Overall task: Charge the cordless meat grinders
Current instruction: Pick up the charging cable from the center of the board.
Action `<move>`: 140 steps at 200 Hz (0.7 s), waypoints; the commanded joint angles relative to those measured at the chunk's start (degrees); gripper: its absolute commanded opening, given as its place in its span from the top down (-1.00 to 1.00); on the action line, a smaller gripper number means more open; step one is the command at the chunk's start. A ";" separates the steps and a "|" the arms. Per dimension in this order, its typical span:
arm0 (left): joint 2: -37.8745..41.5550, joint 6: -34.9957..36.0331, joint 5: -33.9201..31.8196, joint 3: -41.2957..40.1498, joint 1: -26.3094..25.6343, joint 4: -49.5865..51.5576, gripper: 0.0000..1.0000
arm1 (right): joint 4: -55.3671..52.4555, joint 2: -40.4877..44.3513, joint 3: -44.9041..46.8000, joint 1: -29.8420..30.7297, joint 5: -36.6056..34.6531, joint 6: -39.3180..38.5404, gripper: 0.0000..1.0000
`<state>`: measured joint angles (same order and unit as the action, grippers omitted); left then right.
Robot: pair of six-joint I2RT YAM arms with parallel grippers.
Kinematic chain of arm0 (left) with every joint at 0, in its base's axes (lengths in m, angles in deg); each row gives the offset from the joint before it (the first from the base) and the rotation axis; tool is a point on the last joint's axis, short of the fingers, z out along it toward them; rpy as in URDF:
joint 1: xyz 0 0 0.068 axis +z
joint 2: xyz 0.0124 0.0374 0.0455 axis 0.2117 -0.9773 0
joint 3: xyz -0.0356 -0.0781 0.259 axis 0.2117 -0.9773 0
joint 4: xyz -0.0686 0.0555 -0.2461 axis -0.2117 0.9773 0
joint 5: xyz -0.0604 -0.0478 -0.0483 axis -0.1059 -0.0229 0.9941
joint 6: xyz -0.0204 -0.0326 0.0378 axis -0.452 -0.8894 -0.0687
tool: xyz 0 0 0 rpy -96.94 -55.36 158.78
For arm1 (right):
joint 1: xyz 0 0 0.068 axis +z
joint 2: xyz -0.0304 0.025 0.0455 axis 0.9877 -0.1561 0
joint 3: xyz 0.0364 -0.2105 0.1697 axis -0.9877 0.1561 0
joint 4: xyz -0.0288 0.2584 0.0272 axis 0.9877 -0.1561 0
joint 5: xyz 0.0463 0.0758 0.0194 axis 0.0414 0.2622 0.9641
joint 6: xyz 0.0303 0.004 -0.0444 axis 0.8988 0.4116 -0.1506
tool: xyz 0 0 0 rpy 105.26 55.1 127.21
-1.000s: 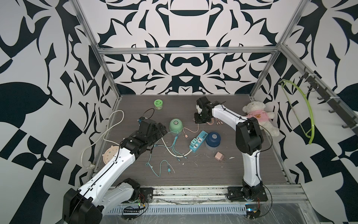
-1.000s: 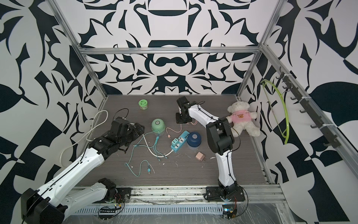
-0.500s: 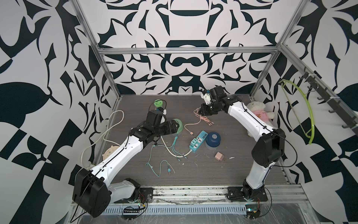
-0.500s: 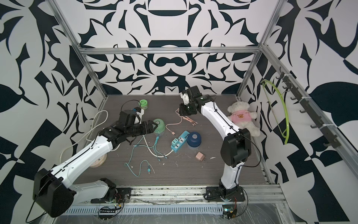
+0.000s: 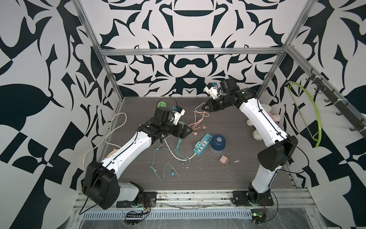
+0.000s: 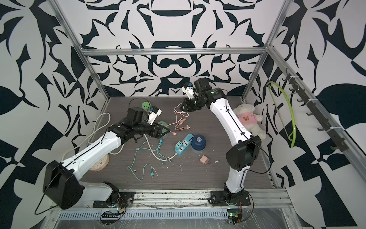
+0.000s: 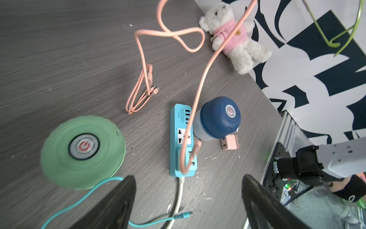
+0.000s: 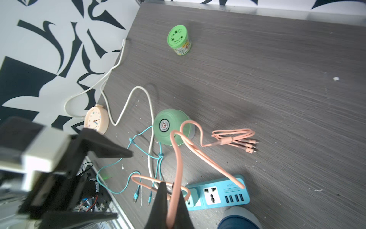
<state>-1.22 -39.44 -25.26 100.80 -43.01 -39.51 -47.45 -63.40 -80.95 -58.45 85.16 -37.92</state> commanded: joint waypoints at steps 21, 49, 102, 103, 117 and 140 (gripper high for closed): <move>-4.09 3.75 5.82 3.50 -0.05 -0.04 -0.39 | -0.82 0.85 -3.79 -0.16 5.07 -0.29 1.00; -5.15 4.21 9.91 3.82 0.02 0.01 -0.11 | -0.70 0.27 -4.48 -0.16 5.83 0.25 1.00; -7.60 4.38 13.75 4.95 -0.01 1.00 0.38 | 0.81 -0.75 -4.50 -0.16 7.35 1.48 1.00; -7.66 4.38 13.77 4.96 -0.04 0.98 0.39 | 0.79 -0.79 -4.50 -0.16 7.36 1.48 1.00; -8.18 4.29 14.20 5.56 0.02 0.97 0.51 | 1.03 -1.02 -4.50 -0.16 7.68 1.79 1.00; -8.88 4.70 14.90 6.40 -0.01 1.79 0.76 | 1.25 -1.03 -4.30 -0.16 7.82 1.99 1.00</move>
<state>-9.00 -35.44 -13.00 104.97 -43.01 -39.05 -48.00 -65.11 -83.16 -58.45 91.23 -36.54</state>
